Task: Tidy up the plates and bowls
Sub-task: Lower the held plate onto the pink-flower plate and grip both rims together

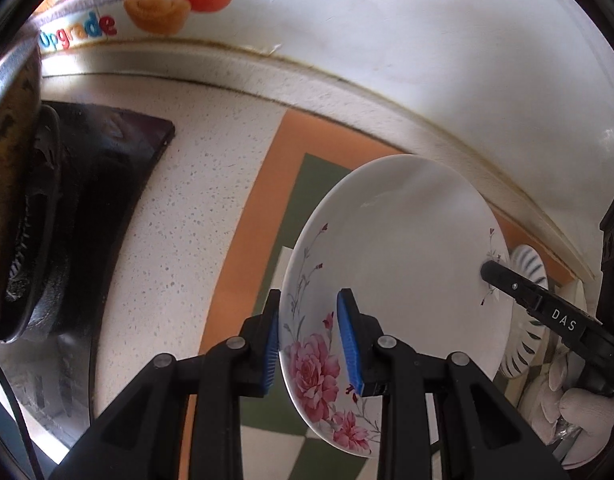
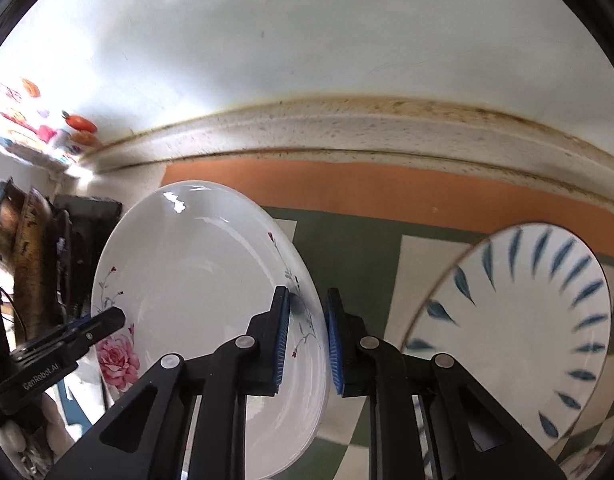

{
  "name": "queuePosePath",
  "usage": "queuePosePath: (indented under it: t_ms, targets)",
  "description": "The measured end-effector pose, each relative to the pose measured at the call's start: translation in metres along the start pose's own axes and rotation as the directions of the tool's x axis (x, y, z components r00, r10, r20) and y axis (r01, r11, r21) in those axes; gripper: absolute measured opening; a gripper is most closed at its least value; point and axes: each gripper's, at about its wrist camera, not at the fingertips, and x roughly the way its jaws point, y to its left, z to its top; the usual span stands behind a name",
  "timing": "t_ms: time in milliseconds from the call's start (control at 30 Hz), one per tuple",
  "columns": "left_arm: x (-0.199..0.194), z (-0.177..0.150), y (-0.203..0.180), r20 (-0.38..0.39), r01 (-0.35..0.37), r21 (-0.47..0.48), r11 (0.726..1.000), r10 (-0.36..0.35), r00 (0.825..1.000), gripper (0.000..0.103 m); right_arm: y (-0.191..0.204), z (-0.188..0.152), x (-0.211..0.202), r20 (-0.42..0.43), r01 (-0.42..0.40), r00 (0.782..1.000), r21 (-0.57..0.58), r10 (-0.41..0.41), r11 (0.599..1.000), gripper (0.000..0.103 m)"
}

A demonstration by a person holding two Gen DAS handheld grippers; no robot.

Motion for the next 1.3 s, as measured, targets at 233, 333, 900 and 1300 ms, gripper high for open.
queuePosePath:
  t_ms: [233, 333, 900, 1300]
  targets:
    - [-0.039, -0.025, -0.031, 0.030, 0.019, 0.063, 0.998, -0.021, 0.999, 0.025, -0.018, -0.030, -0.057, 0.053, -0.015, 0.999, 0.025, 0.013, 1.000, 0.019]
    - [-0.054, -0.037, -0.052, 0.028, 0.022, 0.099, 0.995, -0.025, 0.999, 0.025, -0.034, -0.052, -0.090, 0.071, -0.016, 0.997, 0.037, 0.013, 0.999, 0.019]
    - [-0.035, -0.157, -0.124, -0.099, 0.078, 0.241, 0.967, -0.055, 0.994, 0.027, -0.113, -0.218, -0.147, 0.062, 0.019, 0.998, 0.181, -0.031, 0.983, 0.019]
    - [0.004, -0.202, -0.138, -0.188, 0.061, 0.304, 0.951, -0.003, 0.982, 0.027, -0.157, -0.295, -0.127, -0.018, 0.034, 0.999, 0.244, -0.031, 0.969, 0.019]
